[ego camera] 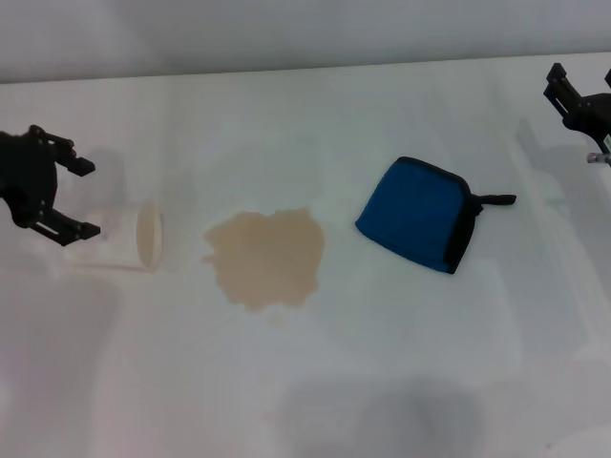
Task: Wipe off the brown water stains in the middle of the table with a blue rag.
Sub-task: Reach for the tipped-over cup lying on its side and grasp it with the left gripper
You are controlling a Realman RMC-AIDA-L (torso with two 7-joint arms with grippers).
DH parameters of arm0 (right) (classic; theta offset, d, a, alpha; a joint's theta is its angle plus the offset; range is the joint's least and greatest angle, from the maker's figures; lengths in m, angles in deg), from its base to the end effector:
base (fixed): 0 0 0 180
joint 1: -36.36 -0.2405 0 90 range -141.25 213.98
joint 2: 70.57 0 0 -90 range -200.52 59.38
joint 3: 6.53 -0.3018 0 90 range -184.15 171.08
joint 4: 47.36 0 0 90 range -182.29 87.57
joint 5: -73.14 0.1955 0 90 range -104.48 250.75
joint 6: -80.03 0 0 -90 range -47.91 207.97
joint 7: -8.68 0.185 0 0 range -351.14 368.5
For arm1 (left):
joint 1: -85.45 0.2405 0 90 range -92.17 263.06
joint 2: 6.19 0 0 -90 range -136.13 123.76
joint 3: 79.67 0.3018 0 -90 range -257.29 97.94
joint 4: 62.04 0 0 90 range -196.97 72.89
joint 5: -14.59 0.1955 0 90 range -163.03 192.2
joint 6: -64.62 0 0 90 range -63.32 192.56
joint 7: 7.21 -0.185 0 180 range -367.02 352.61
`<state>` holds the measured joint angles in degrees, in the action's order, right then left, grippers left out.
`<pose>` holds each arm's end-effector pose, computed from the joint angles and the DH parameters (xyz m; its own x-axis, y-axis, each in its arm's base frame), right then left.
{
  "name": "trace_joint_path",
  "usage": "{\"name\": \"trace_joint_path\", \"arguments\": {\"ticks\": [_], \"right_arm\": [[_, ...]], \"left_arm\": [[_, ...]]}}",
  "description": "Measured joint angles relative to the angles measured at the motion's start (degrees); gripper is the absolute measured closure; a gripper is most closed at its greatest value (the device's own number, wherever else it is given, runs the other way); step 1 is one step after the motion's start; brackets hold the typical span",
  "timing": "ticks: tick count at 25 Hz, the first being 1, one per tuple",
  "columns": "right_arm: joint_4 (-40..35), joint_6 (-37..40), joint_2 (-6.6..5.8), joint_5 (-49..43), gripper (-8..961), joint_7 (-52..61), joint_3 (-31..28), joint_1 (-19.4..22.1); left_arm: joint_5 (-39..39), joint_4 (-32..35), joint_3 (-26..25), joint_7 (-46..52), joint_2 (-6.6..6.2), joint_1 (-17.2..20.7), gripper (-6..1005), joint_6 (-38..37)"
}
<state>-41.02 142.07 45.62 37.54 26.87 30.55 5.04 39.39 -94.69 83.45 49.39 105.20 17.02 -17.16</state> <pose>0.3953 0.4006 -0.0022 0.6048 -0.0840 -0.7919 -0.7924 0.0358 -0.6089 -0.2553 0.4618 -0.0092 0.9545 -0.0152 -0.2979 -0.0706 -0.9818 -0.1761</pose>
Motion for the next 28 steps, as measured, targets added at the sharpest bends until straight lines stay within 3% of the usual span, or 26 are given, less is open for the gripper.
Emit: {"name": "trace_joint_path", "arguments": {"ticks": [5,28], "right_arm": [[-0.3,0.0,-0.01,0.0,84,0.0,-0.3,0.0],[-0.6,-0.5,-0.26,0.1,84,-0.4,-2.1,0.7]], "left_arm": [[2.4,0.4,0.0,0.0,0.81,-0.6,127,0.7],[3.3,4.2,0.0,0.4,1.38,0.4,128,3.4]]}}
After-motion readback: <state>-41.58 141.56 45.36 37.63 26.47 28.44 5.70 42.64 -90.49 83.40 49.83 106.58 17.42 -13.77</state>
